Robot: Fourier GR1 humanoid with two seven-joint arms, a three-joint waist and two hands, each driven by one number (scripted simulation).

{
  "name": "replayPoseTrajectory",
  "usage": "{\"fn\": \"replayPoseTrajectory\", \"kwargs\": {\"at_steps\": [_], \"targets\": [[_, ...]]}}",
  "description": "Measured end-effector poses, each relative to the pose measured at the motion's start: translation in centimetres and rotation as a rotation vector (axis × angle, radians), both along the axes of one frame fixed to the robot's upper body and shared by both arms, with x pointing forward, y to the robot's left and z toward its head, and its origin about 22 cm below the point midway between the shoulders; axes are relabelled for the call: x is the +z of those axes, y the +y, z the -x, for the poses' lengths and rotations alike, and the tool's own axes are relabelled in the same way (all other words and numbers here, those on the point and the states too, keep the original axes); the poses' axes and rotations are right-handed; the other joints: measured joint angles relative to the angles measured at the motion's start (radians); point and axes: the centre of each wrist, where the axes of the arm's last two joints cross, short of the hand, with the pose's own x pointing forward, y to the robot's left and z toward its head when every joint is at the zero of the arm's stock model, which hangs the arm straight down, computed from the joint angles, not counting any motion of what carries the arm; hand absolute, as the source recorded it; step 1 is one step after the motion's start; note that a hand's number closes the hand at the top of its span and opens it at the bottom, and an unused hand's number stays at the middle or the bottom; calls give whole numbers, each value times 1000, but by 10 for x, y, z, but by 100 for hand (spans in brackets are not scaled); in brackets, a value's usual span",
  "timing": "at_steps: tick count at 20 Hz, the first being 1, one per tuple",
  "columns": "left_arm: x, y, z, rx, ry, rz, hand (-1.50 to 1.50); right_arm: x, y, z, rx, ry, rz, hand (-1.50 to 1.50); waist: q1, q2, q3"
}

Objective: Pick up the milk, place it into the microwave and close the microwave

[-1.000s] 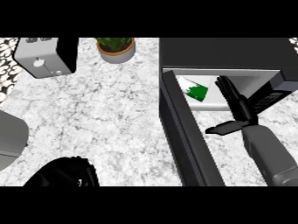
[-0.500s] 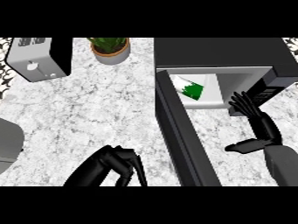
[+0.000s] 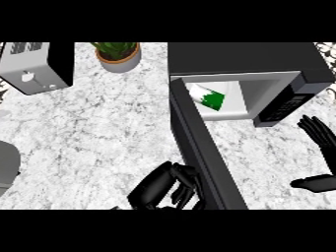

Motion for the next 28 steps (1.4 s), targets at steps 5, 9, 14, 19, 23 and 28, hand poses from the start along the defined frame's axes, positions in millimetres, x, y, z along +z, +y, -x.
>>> {"fn": "replayPoseTrajectory", "kwargs": {"at_steps": [5, 9, 14, 19, 23, 28], "targets": [[-25, -16, -4, 33, -63, -14, 150, 18, -10, 7, 25, -29, -26, -150, -11, 2, -1], [-41, -25, -1, 72, -87, 15, 150, 37, -12, 3, 56, -57, -59, -150, -28, 5, -2], [-50, -35, -7, 99, -86, 27, 150, 62, -9, -3, 112, -91, -93, -150, -49, 10, -3], [-53, -44, -11, 107, -65, 28, 150, 85, -1, -9, 179, -113, -116, -150, -79, 15, -3], [-46, -50, -16, 134, -65, 69, 150, 102, 7, -15, 233, -118, -135, -150, -102, 20, -5], [-34, -57, -25, 200, -79, 131, 150, 128, 12, -24, 298, -129, -121, -150, -128, 26, -5]]}}
